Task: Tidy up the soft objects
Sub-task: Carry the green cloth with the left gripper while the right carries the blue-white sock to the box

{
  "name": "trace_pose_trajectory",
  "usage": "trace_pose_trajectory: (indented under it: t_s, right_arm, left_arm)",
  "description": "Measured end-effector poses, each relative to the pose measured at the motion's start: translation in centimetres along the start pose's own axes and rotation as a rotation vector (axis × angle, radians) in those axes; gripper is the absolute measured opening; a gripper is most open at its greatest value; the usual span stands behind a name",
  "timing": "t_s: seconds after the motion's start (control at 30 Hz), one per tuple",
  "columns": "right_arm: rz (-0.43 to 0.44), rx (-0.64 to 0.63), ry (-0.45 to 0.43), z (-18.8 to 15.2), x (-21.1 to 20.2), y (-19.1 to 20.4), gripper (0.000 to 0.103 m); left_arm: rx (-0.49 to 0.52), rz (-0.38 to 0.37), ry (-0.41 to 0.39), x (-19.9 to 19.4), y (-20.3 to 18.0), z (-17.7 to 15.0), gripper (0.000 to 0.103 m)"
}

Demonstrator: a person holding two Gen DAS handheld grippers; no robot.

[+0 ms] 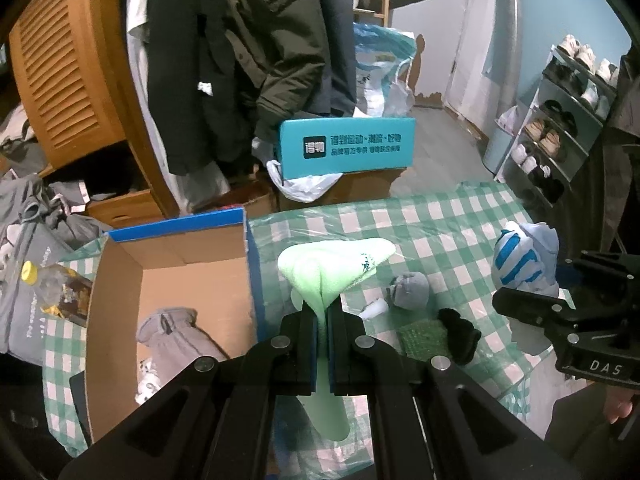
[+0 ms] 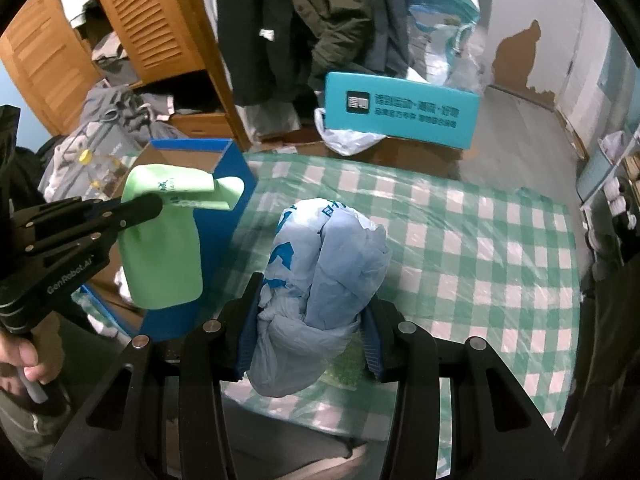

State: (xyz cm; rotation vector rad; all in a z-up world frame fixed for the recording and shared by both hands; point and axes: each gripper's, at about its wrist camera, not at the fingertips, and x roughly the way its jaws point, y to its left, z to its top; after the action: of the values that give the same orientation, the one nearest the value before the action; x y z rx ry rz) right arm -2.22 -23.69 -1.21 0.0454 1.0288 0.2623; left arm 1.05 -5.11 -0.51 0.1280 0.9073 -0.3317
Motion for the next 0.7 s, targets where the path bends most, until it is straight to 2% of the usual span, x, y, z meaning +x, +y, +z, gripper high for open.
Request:
trace_pose_trajectory:
  t_s: [0.7]
  right_arm:
    - [0.071,-0.117,0.006,3.2,2.1,8.8,0.043]
  left_arm:
    - [-0.099,0.062,-0.053,-3.9,6.8,-1.8,0.004]
